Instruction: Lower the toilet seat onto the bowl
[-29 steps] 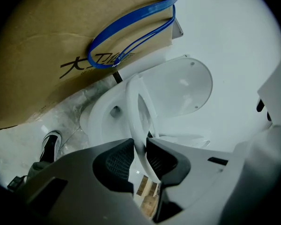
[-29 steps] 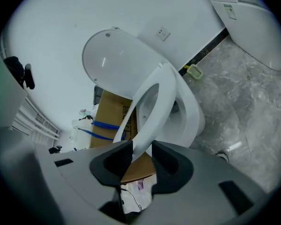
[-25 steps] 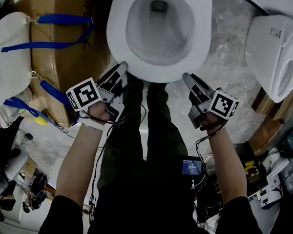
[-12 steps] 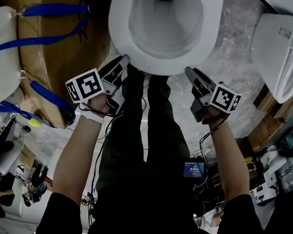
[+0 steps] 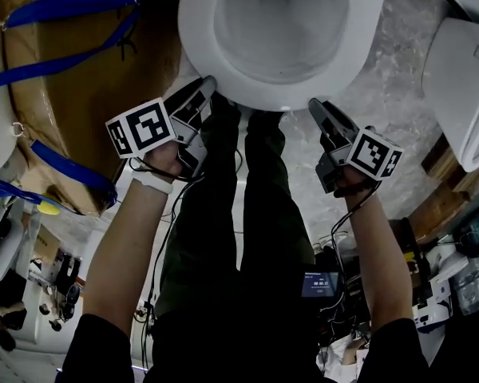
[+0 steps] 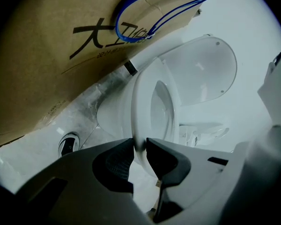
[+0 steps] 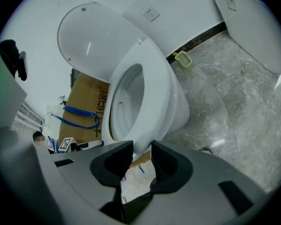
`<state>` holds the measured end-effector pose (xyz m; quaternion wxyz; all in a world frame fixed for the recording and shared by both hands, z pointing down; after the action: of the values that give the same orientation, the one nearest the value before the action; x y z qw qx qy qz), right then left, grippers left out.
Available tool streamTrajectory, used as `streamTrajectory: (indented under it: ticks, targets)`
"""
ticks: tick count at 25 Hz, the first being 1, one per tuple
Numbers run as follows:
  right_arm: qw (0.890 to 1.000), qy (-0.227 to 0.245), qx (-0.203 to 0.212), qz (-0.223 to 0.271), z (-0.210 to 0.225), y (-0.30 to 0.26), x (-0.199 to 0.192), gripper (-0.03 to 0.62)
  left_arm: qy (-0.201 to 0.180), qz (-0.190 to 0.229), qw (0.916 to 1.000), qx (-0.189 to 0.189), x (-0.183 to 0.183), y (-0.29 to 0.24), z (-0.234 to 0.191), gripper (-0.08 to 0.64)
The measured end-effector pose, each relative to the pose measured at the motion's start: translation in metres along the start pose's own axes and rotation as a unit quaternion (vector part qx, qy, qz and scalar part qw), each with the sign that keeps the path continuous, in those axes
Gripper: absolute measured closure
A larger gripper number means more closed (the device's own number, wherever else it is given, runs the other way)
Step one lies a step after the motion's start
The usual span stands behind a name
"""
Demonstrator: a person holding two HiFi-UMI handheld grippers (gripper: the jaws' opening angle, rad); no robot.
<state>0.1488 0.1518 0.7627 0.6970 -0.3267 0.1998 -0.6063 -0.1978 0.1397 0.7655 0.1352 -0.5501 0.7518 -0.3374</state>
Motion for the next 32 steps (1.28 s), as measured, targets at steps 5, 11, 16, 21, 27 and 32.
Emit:
streamTrajectory:
  ticks: [5, 11, 16, 21, 27, 32]
  targets:
    - [1.0, -0.001, -0.008, -0.006, 0.011, -0.009, 0.002, 0.455, 0.009, -0.005, 0.9999, 0.011, 0.003, -0.011, -0.007, 0.469]
    - [1.0, -0.001, -0.018, -0.013, 0.018, -0.016, 0.007, 0.454, 0.008, -0.01, 0.9998, 0.015, 0.007, -0.02, -0.012, 0.469]
    - [0.999, 0.0, -0.024, -0.022, 0.019, -0.019, 0.006, 0.454, 0.01, -0.013, 0.9997, 0.017, 0.007, -0.022, -0.016, 0.469]
    - [0.999, 0.001, -0.027, -0.024, 0.02, -0.02, 0.008, 0.454, 0.014, -0.016, 0.9996, 0.018, 0.009, -0.025, -0.016, 0.469]
    - [0.999, 0.0, -0.035, -0.022, 0.02, -0.02, 0.005, 0.454, 0.016, -0.011, 0.9996, 0.018, 0.008, -0.024, -0.016, 0.468]
    - [0.997, 0.003, -0.048, -0.054, 0.011, -0.02, -0.011, 0.454, 0.027, -0.011, 0.9989, 0.036, 0.002, -0.017, -0.014, 0.469]
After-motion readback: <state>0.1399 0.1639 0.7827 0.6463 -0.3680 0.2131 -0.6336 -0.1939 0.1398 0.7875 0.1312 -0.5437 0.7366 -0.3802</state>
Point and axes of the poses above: the fingertips, and each gripper's own axes: y backward along the fingers, z to its right, x out of its top, the point moved 10 cm from there along y, backward along the fingers, and after that the axes turned 12 degrees about -z, right-handed, at the moved point
